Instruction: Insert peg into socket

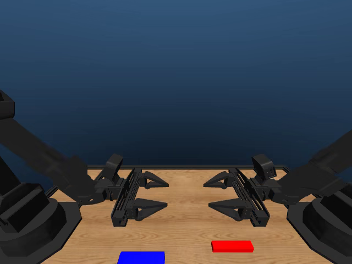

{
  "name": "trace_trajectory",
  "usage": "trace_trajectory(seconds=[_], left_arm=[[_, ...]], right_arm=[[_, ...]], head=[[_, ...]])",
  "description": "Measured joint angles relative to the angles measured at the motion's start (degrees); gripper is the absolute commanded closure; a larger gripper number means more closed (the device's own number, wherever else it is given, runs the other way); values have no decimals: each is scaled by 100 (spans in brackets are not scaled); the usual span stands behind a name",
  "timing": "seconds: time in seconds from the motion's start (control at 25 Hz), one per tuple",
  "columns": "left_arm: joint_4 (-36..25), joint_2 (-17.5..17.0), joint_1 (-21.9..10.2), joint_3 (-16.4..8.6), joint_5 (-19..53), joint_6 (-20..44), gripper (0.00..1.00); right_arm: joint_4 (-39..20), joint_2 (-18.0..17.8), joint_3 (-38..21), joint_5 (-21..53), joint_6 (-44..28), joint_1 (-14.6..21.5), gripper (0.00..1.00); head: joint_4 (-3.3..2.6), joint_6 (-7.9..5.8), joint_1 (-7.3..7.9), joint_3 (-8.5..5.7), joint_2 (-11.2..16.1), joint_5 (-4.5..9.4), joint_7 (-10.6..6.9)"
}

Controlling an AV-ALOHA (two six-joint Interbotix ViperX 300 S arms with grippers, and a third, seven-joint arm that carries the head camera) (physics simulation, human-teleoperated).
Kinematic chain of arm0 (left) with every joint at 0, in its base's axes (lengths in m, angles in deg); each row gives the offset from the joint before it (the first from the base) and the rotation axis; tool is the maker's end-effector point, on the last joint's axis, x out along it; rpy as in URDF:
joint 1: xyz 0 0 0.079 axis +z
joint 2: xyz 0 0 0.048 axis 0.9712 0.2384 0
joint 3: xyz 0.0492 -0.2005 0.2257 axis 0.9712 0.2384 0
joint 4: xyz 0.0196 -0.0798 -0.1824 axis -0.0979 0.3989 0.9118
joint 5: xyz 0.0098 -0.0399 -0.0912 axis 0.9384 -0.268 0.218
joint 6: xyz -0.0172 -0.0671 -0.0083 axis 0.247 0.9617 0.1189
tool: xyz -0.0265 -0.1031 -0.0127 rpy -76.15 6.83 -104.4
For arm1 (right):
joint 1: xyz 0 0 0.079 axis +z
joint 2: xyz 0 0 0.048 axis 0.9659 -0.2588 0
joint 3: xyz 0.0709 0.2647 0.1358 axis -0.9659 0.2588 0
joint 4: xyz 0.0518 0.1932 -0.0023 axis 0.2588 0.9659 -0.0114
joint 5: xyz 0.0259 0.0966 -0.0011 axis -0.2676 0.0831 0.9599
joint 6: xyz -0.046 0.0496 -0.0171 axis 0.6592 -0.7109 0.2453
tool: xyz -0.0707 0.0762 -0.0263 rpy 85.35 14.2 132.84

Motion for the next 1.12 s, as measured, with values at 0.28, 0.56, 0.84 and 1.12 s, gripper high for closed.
trace_trajectory(seconds=[0.28, 0.56, 0.84, 1.12], left_arm=[[355, 727, -201, 91, -1306, 566, 0], [640, 1124, -316, 191, -2004, 929, 0], [1608, 517, -870, 195, -629, 802, 0], [2313, -194, -1143, 75, 1425, 381, 0]], right_arm=[[918, -160, 136, 195, -205, 207, 0], [1079, -284, 174, 115, -318, 309, 0], [1128, -320, 8, 336, -288, 480, 0], [1149, -492, 14, 333, -438, 459, 0]], head=[[4, 20, 15, -260, 146, 705, -53], [5, 39, 10, -306, 305, 855, -68], [26, 106, -6, -306, 513, 954, 148], [64, 375, -178, -329, 946, 1043, 565]])
